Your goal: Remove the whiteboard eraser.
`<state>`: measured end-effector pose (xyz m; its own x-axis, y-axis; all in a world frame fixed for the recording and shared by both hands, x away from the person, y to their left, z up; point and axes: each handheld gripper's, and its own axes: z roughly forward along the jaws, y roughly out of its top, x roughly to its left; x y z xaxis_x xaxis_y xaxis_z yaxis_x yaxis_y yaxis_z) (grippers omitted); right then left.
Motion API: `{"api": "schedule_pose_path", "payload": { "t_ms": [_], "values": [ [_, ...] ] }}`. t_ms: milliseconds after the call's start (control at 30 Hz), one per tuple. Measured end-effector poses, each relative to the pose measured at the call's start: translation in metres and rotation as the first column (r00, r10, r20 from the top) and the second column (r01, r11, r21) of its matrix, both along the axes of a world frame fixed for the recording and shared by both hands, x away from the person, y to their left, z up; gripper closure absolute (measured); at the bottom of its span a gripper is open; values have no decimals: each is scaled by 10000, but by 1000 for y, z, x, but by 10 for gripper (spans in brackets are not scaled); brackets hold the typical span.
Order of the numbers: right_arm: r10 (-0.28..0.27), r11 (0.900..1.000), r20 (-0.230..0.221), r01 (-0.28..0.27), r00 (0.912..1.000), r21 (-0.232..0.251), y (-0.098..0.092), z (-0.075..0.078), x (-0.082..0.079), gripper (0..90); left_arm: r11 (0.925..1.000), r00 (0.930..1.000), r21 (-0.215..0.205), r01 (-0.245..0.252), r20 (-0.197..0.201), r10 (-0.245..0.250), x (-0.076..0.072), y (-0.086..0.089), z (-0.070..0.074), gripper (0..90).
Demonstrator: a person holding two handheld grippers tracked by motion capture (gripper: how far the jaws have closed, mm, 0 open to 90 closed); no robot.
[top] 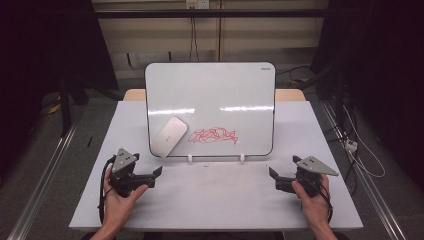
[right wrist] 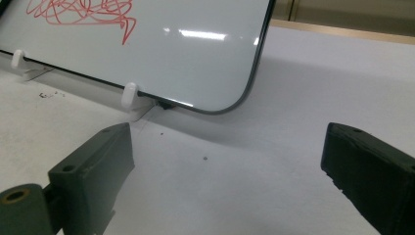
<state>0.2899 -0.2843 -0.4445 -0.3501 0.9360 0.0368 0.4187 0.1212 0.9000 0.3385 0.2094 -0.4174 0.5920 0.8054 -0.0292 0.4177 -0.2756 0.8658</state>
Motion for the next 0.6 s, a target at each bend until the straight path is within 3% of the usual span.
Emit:
{"api": "schedule_pose_path", "payload": {
  "t_ms": [33, 133, 267, 367, 433, 533, 600],
  "values": [
    [-7, 10000, -11, 7, 10000, 7, 0, 0, 0, 53, 9996, 9997, -136, 250, 18, -250, 0, 0, 1, 43],
    [-22, 9999, -192, 25, 9998, 125, 0, -1, 1, 52, 9991, 9991, -22, 427, 84, -427, 1, -2, 4, 56],
    [-37, 9999, -193, 40, 9998, 132, 0, -1, 2, 50, 9988, 9987, -71, 479, 200, -477, 1, -6, 9, 77],
    [-18, 10000, -190, 20, 9998, 83, 0, -1, 2, 50, 9988, 9977, 139, 474, 479, -481, 2, -12, 15, 80],
    [-12, 10000, -175, 13, 9998, 88, 0, -1, 2, 50, 9988, 9980, 184, 456, 430, -464, 4, -16, 17, 76],
    [24, 10000, -177, -23, 9998, 70, 1, 0, 1, 50, 9957, 9964, 756, 537, 611, -584, 9, -21, 18, 77],
    [81, 9999, -111, -80, 9999, 75, 3, 0, 1, 50, 9948, 9969, 919, 446, 604, -503, 12, -23, 18, 95]
  ]
}}
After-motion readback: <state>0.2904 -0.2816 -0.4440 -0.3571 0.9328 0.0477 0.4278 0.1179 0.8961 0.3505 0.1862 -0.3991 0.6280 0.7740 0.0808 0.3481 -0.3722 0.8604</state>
